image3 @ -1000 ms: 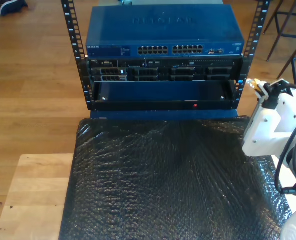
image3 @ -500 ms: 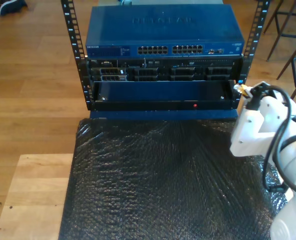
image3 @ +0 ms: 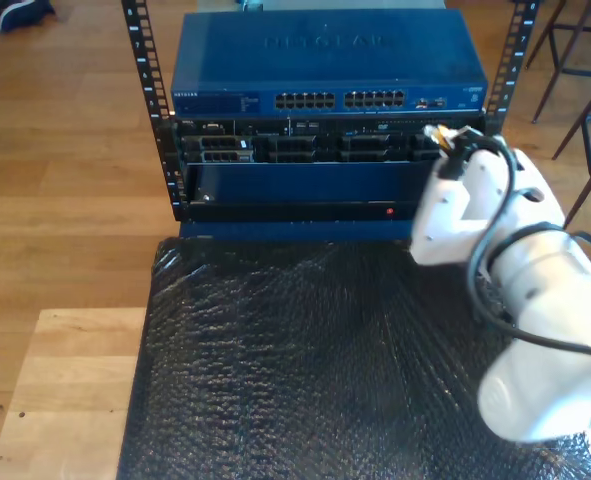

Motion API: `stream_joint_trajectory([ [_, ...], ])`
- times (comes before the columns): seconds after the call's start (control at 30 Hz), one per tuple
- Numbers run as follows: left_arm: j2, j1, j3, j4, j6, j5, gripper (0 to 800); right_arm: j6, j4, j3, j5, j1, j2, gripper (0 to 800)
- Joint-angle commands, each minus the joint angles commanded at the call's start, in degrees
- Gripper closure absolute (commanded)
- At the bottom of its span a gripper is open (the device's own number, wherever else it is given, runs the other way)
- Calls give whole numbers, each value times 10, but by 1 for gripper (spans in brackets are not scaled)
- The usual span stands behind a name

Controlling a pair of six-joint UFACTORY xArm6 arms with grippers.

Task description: Grab the cable and plug it in

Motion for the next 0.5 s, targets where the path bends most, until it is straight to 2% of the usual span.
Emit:
stream_joint_trajectory([
  [0.5,0,0,0,0,-1,0,1,-5,79,-94,-65,26,120,800],
])
